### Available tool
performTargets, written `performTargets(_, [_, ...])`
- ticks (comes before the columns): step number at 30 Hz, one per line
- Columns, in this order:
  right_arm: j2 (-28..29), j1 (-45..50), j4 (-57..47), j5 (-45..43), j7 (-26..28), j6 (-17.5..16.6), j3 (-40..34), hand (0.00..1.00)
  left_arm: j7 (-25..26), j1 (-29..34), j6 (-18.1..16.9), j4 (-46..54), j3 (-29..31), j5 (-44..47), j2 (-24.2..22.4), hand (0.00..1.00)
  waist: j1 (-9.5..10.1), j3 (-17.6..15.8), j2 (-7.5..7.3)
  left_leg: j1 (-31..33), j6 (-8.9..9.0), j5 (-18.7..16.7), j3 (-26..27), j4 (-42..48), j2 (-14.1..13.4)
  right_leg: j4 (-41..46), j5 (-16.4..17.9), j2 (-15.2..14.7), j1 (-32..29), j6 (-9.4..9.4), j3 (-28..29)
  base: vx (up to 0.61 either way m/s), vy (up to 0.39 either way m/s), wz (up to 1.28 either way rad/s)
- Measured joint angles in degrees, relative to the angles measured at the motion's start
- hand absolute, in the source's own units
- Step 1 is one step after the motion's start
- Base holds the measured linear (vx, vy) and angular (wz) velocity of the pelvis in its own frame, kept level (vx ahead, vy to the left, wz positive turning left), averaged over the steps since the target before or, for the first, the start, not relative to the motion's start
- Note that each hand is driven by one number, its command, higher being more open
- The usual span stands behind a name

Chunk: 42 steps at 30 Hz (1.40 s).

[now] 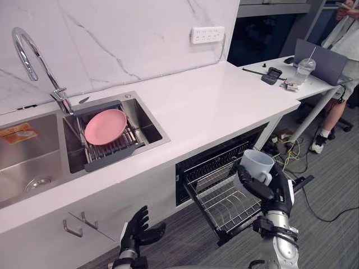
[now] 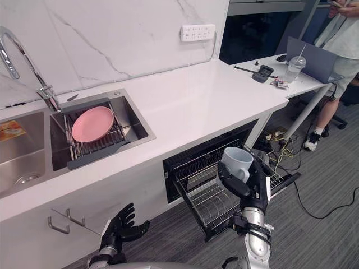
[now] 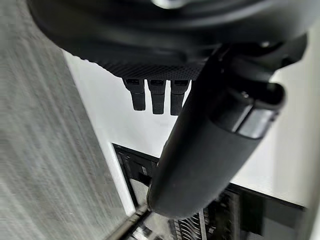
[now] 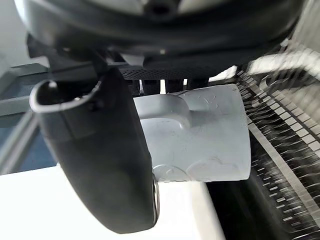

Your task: Walk over to the sink, pick up the cup, carry it to the dishwasher, place the cup inside the dishwasher, then close the dishwasher door

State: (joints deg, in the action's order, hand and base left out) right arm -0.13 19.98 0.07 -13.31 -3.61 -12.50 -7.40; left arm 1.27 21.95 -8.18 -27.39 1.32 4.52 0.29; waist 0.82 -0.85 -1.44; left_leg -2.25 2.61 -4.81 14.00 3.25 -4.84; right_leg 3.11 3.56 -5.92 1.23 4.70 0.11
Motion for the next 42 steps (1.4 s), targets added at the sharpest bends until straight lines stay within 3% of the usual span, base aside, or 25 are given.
performTargets(4, [-1.29,-2.79,6.88,2.11,-0.76,1.36,0.07,0.3,0.63,-2.02,0.1,-6.49,0.32,-0.23,0.69,0.9,-0.03,-1.11,0.74,0.93,0.0,0.01,0.56,0.01,-0.05,0.77,0.05,0.11,-1.58,0.01,0.69,-0.01,0.003,-0.08])
performTargets(8, [-2.64,-5.95,8.56,3.35,-1.66,2.09,0.14,0.3,1.34,-3.48,0.14,-7.33,1.27,-1.27,1.18,0.9,-0.04,-5.1,1.56,2.3,-0.04,0.0,1.08,1.14,-0.24,2.14,0.06,0.16,-3.49,0.03,1.3,-0.02,0.0,-0.08])
performTargets(20, [-8.15,-18.41,8.7,4.53,-4.1,2.92,4.47,0.3,2.71,-12.43,-0.74,-7.28,1.62,-1.21,1.18,0.9,1.13,-15.76,1.92,15.8,-0.54,-3.2,2.32,14.28,-3.15,13.97,2.07,0.97,-17.67,-0.67,2.3,-0.1,-0.024,-0.08])
performTargets(29, [-11.51,-28.24,15.53,4.93,-6.73,3.75,4.49,0.3,3.95,-15.53,-1.14,-7.26,0.37,-1.1,1.34,0.9,2.63,-19.48,2.41,19.79,-0.61,-2.8,0.56,15.76,-3.3,15.48,2.07,0.81,-20.85,-0.76,0.96,-0.01,-0.015,0.07])
performTargets(41, [-11.77,-38.58,25.95,13.05,-7.81,7.07,4.56,0.3,6.21,-19.26,-2.42,-9.03,0.45,-0.88,1.42,0.9,3.44,-22.49,2.49,20.3,-0.51,-0.56,-0.82,11.6,-1.79,13.69,1.77,-0.31,-21.16,-0.76,-1.19,0.03,-0.001,0.09])
performTargets(42, [-11.75,-39.59,26.63,13.42,-7.81,7.39,4.58,0.9,6.21,-19.46,-2.42,-9.11,0.45,-0.71,1.36,0.9,3.49,-22.78,2.48,20.3,-0.47,-0.22,-0.84,10.96,-1.72,13.4,1.57,-0.31,-21.28,-0.86,-1.26,0.0,0.0,0.0])
